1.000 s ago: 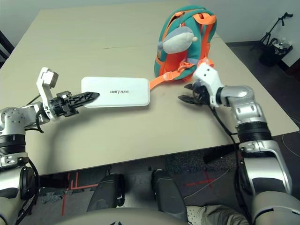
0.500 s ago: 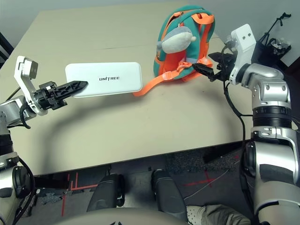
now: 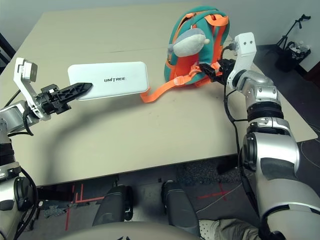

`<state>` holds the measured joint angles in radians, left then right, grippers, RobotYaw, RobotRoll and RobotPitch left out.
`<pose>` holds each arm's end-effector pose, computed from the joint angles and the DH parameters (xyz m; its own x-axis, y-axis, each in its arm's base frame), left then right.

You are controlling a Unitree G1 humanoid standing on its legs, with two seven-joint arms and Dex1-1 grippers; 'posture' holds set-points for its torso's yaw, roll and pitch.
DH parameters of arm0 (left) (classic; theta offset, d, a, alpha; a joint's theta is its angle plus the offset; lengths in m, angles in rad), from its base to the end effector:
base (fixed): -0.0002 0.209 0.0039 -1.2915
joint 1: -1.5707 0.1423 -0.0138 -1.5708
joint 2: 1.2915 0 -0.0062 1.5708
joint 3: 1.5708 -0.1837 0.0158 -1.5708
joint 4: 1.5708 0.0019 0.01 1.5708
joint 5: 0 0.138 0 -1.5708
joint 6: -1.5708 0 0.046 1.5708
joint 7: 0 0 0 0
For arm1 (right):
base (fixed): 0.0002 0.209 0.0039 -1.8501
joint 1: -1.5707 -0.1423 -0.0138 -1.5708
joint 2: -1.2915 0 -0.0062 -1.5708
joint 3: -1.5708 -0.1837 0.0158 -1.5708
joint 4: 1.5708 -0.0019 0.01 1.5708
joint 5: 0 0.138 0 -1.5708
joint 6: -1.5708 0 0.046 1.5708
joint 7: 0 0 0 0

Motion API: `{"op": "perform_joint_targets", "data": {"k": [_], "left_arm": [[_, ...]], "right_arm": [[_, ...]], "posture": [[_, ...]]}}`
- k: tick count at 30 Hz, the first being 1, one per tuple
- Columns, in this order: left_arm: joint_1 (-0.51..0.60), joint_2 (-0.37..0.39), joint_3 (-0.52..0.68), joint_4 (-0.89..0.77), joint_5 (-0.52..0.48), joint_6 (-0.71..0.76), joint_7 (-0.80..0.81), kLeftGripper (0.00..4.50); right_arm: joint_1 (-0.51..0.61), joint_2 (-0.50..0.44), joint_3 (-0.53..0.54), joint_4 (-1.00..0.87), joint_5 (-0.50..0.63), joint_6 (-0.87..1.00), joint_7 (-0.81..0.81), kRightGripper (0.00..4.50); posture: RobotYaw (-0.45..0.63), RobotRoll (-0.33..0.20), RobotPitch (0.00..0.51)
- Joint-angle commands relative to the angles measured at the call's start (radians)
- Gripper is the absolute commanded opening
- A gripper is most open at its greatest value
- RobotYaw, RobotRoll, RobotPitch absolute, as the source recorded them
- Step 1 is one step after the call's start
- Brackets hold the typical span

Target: Put the pencil case into the backpack and zip it.

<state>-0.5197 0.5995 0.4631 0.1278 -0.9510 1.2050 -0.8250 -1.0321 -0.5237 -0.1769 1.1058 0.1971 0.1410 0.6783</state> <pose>0.2558 0.2859 0.1724 0.5951 -0.8000 0.0764 0.6455 0.4192 -0.6385 0.3492 -0.2699 0.1712 0.9242 0.3645 -0.1144 -0.3624 0.9312 0.0398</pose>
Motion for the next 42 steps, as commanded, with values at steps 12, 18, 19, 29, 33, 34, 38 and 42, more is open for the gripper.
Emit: {"op": "perform_joint_targets", "data": {"k": [12, 18, 19, 29, 33, 34, 38, 42], "left_arm": [[-0.005, 0.014, 0.002, 0.001, -0.023, -0.027, 0.0, 1.32], [-0.03, 0.008, 0.022, 0.043, -0.014, -0.068, 0.023, 1.32], [-0.037, 0.009, 0.022, 0.053, -0.007, -0.083, 0.025, 1.32], [-0.088, 0.033, -0.01, 0.159, 0.055, -0.187, 0.014, 1.32], [-0.118, 0.048, -0.017, 0.208, 0.078, -0.22, 0.001, 1.32], [-0.123, 0.051, -0.019, 0.214, 0.08, -0.222, -0.005, 1.32], [-0.129, 0.059, -0.026, 0.228, 0.089, -0.228, -0.025, 1.32], [-0.125, 0.066, -0.031, 0.234, 0.098, -0.232, -0.038, 1.32]], "right_arm": [[-0.05, 0.028, -0.026, 0.046, 0.01, -0.048, 0.011, 0.0], [-0.041, 0.031, -0.066, -0.027, 0.07, -0.036, 0.102, 0.0], [-0.035, 0.032, -0.066, -0.052, 0.078, -0.028, 0.124, 0.0], [0.119, 0.026, -0.044, -0.506, 0.197, 0.181, 0.261, 0.0], [0.178, 0.02, -0.055, -0.699, 0.264, 0.284, 0.254, 0.0], [0.192, 0.018, -0.058, -0.745, 0.281, 0.309, 0.251, 0.0], [0.25, 0.001, -0.058, -0.919, 0.345, 0.413, 0.246, 0.0], [0.306, -0.017, -0.072, -1.042, 0.39, 0.51, 0.203, 0.0]], "posture": [[-0.03, 0.0, 0.079], [-0.03, 0.0, 0.081], [-0.03, 0.0, 0.083], [-0.06, 0.0, 0.087], [-0.06, 0.0, 0.089], [-0.06, 0.0, 0.089], [-0.07, 0.0, 0.09], [-0.07, 0.0, 0.09]]}}
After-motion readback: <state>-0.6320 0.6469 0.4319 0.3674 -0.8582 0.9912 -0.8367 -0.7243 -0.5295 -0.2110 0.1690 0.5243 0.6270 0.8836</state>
